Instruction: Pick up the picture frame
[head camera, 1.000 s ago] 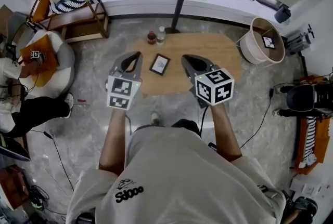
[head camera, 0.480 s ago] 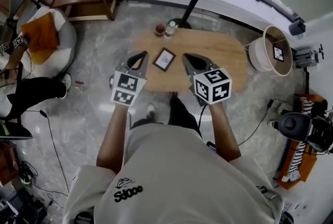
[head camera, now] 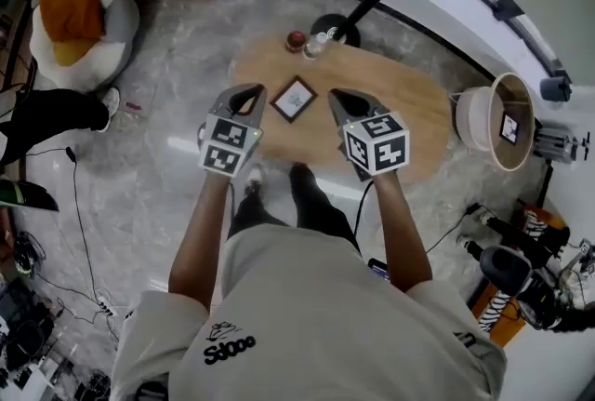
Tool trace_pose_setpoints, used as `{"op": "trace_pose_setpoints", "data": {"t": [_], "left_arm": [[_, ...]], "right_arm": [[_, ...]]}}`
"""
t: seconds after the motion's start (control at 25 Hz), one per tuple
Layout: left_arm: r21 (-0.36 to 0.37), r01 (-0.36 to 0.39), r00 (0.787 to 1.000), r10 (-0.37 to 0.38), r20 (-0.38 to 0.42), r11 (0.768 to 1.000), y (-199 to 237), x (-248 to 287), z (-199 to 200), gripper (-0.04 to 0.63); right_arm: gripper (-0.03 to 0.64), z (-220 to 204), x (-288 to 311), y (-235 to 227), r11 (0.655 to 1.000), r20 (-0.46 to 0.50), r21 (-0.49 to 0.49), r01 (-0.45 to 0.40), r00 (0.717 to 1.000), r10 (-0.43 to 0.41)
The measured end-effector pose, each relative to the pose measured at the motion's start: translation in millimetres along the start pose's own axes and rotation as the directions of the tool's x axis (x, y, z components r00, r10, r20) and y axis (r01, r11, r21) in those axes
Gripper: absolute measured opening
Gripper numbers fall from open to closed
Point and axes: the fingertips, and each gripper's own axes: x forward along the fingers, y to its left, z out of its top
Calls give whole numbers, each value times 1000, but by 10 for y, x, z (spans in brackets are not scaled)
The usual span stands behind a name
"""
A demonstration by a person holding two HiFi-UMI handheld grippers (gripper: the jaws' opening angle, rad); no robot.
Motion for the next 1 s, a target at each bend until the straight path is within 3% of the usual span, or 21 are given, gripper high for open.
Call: {"op": "trace_pose_setpoints", "data": {"t": [0.32, 0.44, 0.76, 1.0], "left_arm": [[-152, -52, 990, 31, -140, 987, 141, 667, -607, 26], [-198, -74, 982, 37, -188, 977, 150, 900, -865, 29], [-337, -114, 958, 13, -287, 935, -7, 1440, -1622, 54], [-428, -156, 937, -4, -348, 890, -88, 1789, -2147, 77]], "right_arm": [[9, -266, 793, -505, 998, -156, -30, -61, 986, 56], [51, -382, 1021, -597, 995, -199, -17, -103, 975, 98], [67, -911, 1645, -862, 988, -313, -14, -157, 939, 145], [80, -1358, 2130, -1030, 985, -402, -24, -173, 903, 149]]}}
